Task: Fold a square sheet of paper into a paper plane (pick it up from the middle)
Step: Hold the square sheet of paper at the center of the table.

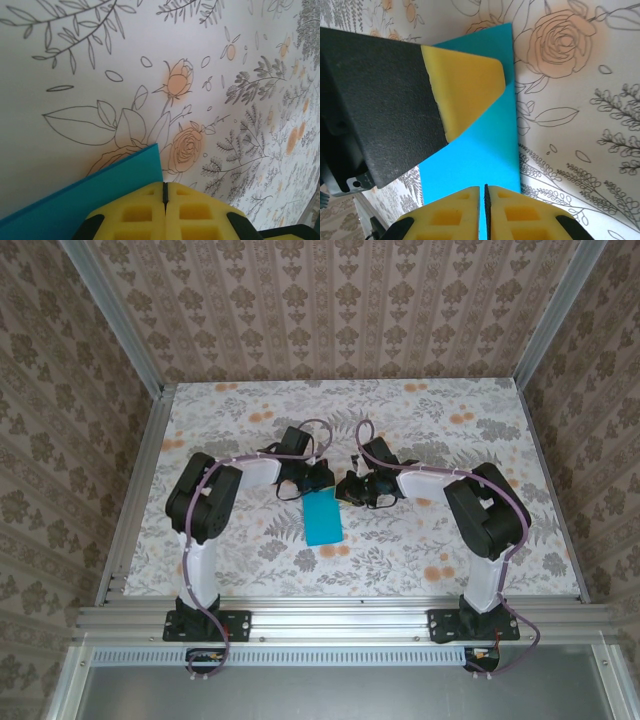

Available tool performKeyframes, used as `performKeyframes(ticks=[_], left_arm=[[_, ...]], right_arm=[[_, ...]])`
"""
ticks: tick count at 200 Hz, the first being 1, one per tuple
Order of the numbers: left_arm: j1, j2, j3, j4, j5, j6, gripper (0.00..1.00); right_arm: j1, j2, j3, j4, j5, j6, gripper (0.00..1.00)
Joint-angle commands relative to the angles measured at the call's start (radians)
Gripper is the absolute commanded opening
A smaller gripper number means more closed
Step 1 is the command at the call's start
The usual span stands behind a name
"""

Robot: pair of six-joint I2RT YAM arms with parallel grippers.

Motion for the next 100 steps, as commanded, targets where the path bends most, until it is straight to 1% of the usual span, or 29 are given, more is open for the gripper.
performKeyframes(ticks=[1,21,66,100], left_arm=[[0.002,0.028,0.008,-0.061,-0.014,0.034,0.05],[-0.001,0.030,0.012,-0.092,-0.041,0.039,0.04],[-0.009,0.035,0.011,-0.126,-0.073,0.046,0.04],[-0.014,0.044,0.002,-0.114,-0.089,0.037,0.04]], right_arm=[[-0.014,-0.006,-0.009,0.002,0.075,0.043,0.13],[-0.016,-0.013,-0.014,0.004,0.082,0.042,0.13],[0.007,0.040,0.029,0.031,-0.048,0.036,0.13],[0.017,0.085,0.048,0.014,-0.061,0.031,0.13]])
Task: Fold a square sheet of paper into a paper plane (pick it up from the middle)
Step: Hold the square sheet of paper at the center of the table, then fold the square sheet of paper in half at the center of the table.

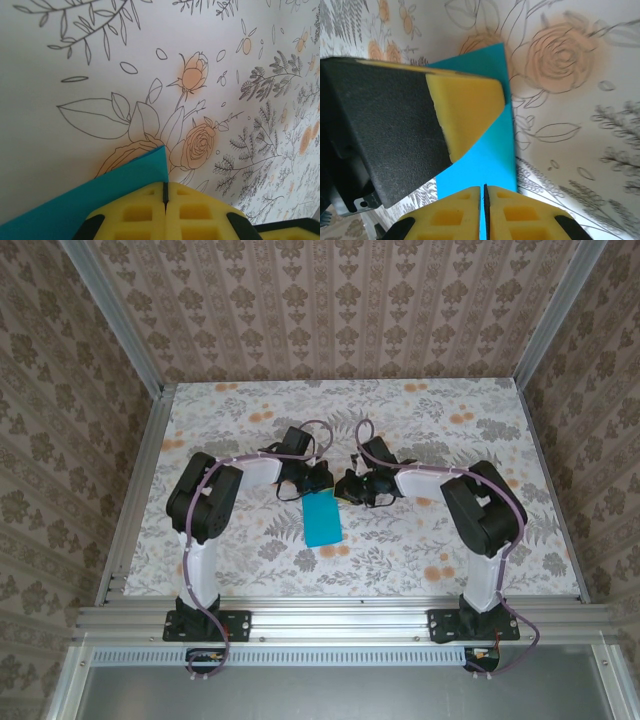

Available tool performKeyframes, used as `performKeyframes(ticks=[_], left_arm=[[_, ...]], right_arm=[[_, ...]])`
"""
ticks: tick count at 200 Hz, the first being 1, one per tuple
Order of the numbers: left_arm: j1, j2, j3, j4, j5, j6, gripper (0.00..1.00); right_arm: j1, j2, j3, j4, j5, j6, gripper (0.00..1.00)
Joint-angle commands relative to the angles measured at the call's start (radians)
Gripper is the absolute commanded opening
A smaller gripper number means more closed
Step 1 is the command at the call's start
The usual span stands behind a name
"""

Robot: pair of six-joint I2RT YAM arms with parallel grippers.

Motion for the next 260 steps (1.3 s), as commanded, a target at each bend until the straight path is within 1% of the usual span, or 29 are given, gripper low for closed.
performKeyframes(ticks=[1,37,60,94,154,198,220,245,260], left_arm=[[-0.008,0.040,-0.009,-0.069,-0.059,0.018,0.04],[-0.015,0.042,-0.014,-0.071,-0.079,0.009,0.04],[-0.017,0.042,-0.023,-0.073,-0.094,0.001,0.03],[-0.017,0.043,-0.029,-0.096,-0.139,-0.001,0.03],[-0.017,0.047,-0.040,-0.101,-0.160,-0.003,0.02],[-0.017,0.050,-0.045,-0.096,-0.162,-0.006,0.02],[-0.018,0.044,-0.046,-0.093,-0.160,-0.005,0.02],[-0.019,0.032,-0.040,-0.089,-0.140,0.000,0.02],[-0.022,0.021,-0.033,-0.083,-0.120,0.000,0.03]], right_arm=[[0.009,0.049,0.027,-0.006,-0.042,0.006,0.12],[0.016,0.064,-0.003,-0.029,-0.044,-0.005,0.12],[0.019,0.054,-0.039,-0.041,-0.066,-0.013,0.12],[0.028,-0.002,-0.101,-0.092,-0.096,-0.045,0.12],[0.075,-0.091,-0.189,-0.165,-0.107,-0.066,0.13],[0.122,-0.126,-0.270,-0.201,-0.079,-0.062,0.13],[0.132,-0.177,-0.295,-0.218,-0.065,-0.071,0.13],[0.124,-0.278,-0.250,-0.222,-0.032,-0.086,0.14],[0.108,-0.290,-0.210,-0.181,0.002,-0.078,0.14]])
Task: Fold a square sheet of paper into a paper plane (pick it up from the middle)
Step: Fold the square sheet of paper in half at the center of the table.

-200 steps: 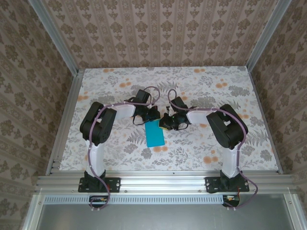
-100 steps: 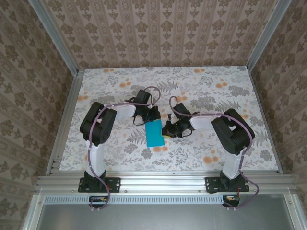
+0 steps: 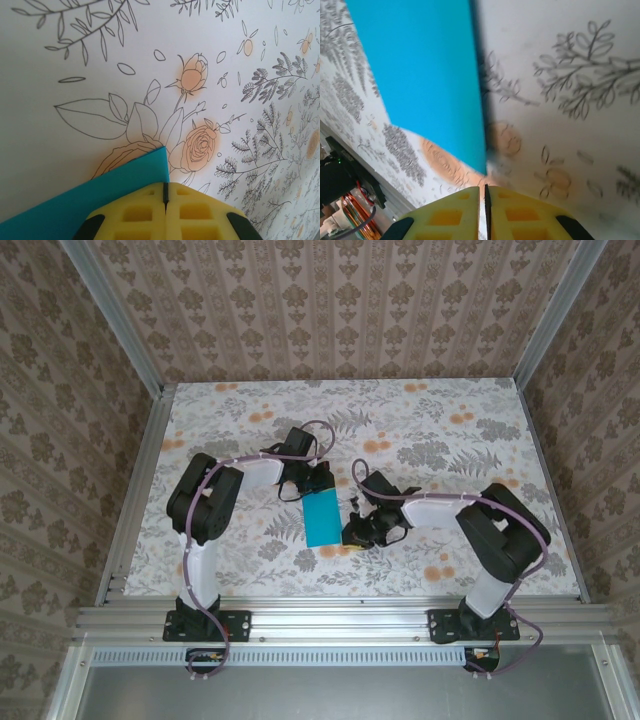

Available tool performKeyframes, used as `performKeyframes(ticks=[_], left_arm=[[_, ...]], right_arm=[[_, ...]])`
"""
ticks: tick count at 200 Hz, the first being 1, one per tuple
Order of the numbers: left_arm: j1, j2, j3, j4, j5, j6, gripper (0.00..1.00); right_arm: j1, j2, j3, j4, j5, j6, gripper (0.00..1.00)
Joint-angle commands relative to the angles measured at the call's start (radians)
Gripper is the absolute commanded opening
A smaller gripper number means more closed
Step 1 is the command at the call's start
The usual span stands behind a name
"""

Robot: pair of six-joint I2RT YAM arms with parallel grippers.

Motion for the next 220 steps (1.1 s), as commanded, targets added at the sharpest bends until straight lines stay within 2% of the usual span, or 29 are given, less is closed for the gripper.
performKeyframes(ticks=[1,44,69,153,182,220], left_arm=[[-0.008,0.024,-0.032,-0.079,-0.073,0.001,0.03],[-0.017,-0.012,0.002,-0.047,-0.016,-0.031,0.04],[-0.020,-0.026,0.019,-0.038,0.001,-0.041,0.04],[-0.035,-0.031,-0.027,0.043,0.071,-0.054,0.11],[-0.033,-0.002,-0.019,0.026,0.045,-0.045,0.13],[-0.019,0.018,0.018,-0.046,-0.076,-0.021,0.09]], right_arm=[[-0.014,-0.061,0.058,-0.017,0.061,-0.008,0.14],[-0.040,0.097,0.152,0.068,0.125,0.034,0.14],[-0.040,0.164,0.167,0.096,0.101,0.041,0.13],[-0.043,0.213,0.123,0.057,0.104,0.039,0.12],[-0.044,0.211,0.121,0.041,0.092,0.024,0.12],[-0.044,0.175,0.084,0.018,0.039,-0.014,0.11]])
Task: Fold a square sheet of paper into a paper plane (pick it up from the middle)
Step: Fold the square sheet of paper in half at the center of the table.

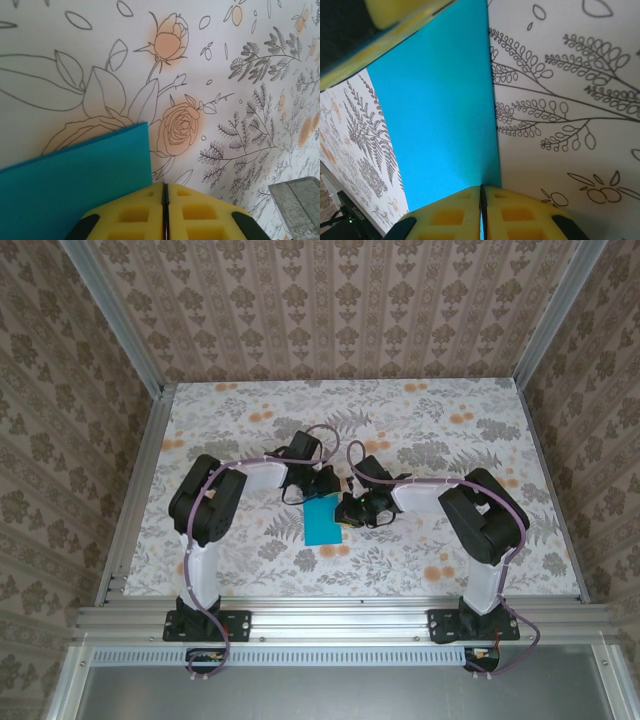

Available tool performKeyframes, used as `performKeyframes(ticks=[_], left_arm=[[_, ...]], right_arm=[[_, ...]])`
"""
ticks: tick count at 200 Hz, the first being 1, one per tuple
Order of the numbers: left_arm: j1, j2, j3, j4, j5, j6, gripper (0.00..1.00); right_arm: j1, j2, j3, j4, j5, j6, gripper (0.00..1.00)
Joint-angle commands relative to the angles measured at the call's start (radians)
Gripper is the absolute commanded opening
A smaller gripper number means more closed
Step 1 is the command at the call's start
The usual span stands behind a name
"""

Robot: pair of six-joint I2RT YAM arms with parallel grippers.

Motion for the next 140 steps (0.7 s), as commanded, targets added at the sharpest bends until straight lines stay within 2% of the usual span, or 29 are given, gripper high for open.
performKeyframes(ticks=[1,36,95,140], left_arm=[[0.015,0.024,0.028,-0.056,-0.097,0.024,0.09],[0.032,0.057,0.048,-0.069,-0.110,0.044,0.07],[0.037,0.089,0.076,-0.079,-0.096,0.059,0.07],[0.043,-0.011,0.110,-0.088,-0.033,0.077,0.12]], right_arm=[[0.000,0.000,-0.063,-0.089,-0.037,-0.037,0.11],[0.006,-0.042,-0.126,-0.135,-0.084,-0.082,0.11],[0.010,-0.084,-0.159,-0.204,-0.055,-0.114,0.11],[0.009,-0.079,-0.098,-0.172,-0.030,-0.089,0.12]])
